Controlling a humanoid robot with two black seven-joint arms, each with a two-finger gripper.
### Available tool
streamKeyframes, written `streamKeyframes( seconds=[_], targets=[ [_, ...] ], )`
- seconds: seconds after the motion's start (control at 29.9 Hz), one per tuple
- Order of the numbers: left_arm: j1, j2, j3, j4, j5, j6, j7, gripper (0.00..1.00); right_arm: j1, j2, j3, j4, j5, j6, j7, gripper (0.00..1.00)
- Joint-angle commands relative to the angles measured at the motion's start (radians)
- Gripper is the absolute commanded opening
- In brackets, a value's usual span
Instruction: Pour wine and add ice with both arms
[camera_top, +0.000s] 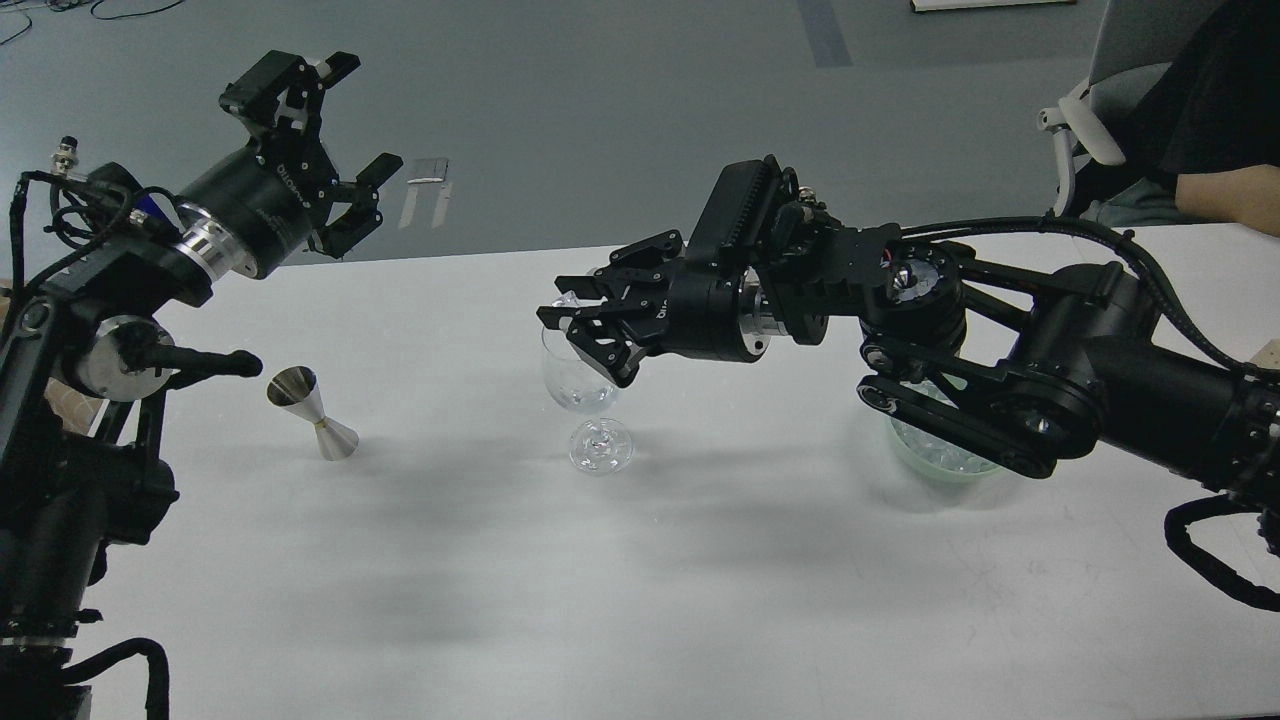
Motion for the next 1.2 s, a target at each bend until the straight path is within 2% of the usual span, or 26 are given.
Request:
streamKeyframes(
  seconds=[0.0,0.1,0.17,0.5,0.57,0.8,0.87,0.9,0.94,1.0,1.17],
  targets=[
    [0.002,0.0,0.0,0.0,0.0,0.0,0.0,0.98,0.001,0.004,0.0,-0.001,0.0,0.0,-0.001,0.14],
    [0.0,0.0,0.0,0.0,0.0,0.0,0.0,0.98,0.001,0.004,0.0,-0.001,0.002,0.0,-0.001,0.18],
    [0.0,0.002,0.0,0.0,0.0,0.0,0.0,0.98,0.001,0.004,0.002,-0.001,0.002,0.0,-0.001,0.25],
    [-0.001,0.002,0.0,0.0,0.0,0.0,0.0,0.98,0.001,0.005,0.008,0.001,0.005,-0.002,-0.001,0.46],
    [-0.001,0.002,0.0,0.0,0.0,0.0,0.0,0.98,0.001,0.005,0.008,0.001,0.006,-0.002,-0.001,0.54],
    [-0.005,0.002,0.0,0.0,0.0,0.0,0.0,0.98,0.004,0.005,0.015,0.002,0.009,-0.002,-0.001,0.59],
    [-0.006,0.002,0.0,0.0,0.0,0.0,0.0,0.98,0.004,0.004,0.021,0.002,0.014,-0.002,-0.001,0.66],
    [-0.006,0.003,0.0,0.0,0.0,0.0,0.0,0.98,0.004,0.004,0.034,0.002,0.017,-0.002,-0.001,0.72],
    [-0.006,0.003,0.0,0.0,-0.001,0.0,0.0,0.98,0.004,0.004,0.057,0.002,0.02,-0.002,-0.001,0.85],
    [-0.008,0.005,0.0,0.0,-0.001,0.0,0.0,0.98,0.001,0.005,0.115,-0.002,0.029,-0.005,-0.001,0.97],
    [-0.008,0.005,0.0,0.005,-0.003,0.0,0.0,0.98,0.02,0.008,0.245,-0.076,0.126,-0.002,0.002,1.0]
  ],
)
